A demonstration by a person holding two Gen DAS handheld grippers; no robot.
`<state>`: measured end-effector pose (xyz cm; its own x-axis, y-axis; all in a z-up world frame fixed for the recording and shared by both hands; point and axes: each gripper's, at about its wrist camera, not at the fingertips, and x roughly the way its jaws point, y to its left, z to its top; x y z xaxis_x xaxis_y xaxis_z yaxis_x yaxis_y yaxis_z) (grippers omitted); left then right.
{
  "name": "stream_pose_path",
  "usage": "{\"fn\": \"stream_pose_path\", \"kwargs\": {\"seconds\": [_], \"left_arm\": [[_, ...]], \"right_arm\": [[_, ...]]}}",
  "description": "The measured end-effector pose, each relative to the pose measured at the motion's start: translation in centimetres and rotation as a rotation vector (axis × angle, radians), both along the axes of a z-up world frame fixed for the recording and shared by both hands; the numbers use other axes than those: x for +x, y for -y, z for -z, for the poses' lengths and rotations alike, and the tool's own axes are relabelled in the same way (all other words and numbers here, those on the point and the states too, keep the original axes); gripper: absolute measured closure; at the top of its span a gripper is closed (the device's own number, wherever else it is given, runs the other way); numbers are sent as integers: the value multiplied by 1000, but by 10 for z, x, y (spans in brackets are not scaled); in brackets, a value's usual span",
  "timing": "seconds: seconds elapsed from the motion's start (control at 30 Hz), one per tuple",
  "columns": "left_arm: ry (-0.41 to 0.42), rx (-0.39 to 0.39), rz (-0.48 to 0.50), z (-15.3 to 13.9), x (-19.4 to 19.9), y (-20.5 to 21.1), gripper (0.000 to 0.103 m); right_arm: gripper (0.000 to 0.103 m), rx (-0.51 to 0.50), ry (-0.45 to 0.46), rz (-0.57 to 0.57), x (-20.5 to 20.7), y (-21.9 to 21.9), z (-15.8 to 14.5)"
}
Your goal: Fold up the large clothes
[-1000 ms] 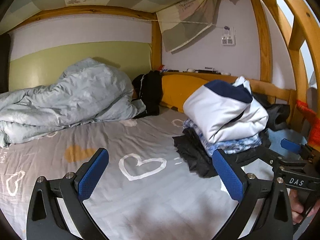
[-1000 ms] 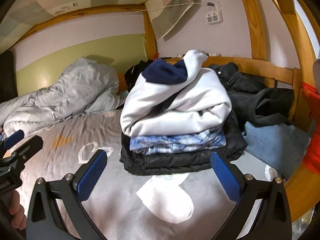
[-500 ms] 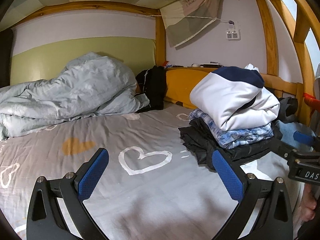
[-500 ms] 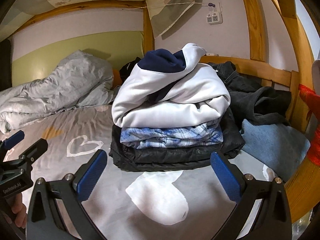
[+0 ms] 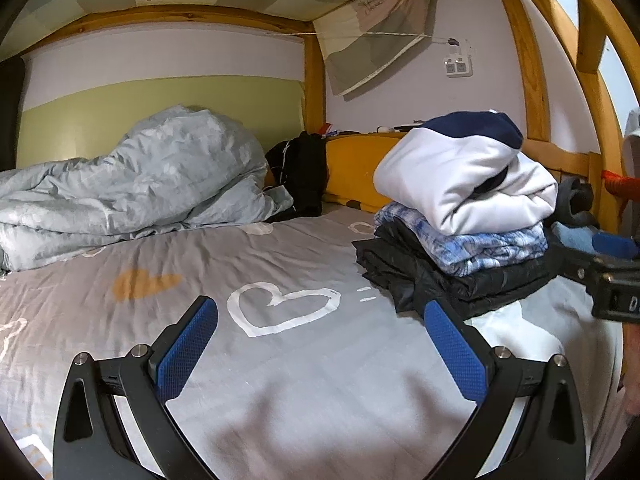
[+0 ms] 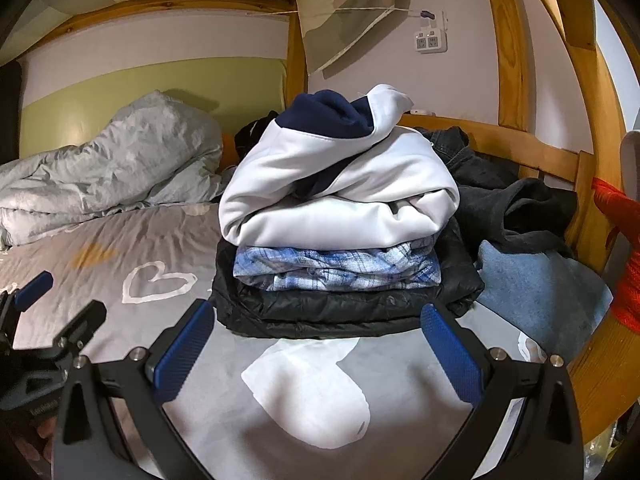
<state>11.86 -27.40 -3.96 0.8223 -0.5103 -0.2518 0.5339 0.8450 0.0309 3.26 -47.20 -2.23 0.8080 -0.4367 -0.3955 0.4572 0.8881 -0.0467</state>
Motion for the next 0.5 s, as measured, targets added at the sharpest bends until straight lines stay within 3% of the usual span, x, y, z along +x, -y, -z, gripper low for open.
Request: {"fn": "stream_pose_path", "kwargs": {"seconds": [0.3,0.5], "left_arm": [[42,-43,-9,-1,-8,-7,0],[29,-22,-4,0,-7,-6,0]], "right_arm": [[0,-8,-36,5,5,-2,7],[0,-18,-69,4,8,-4,12]]}}
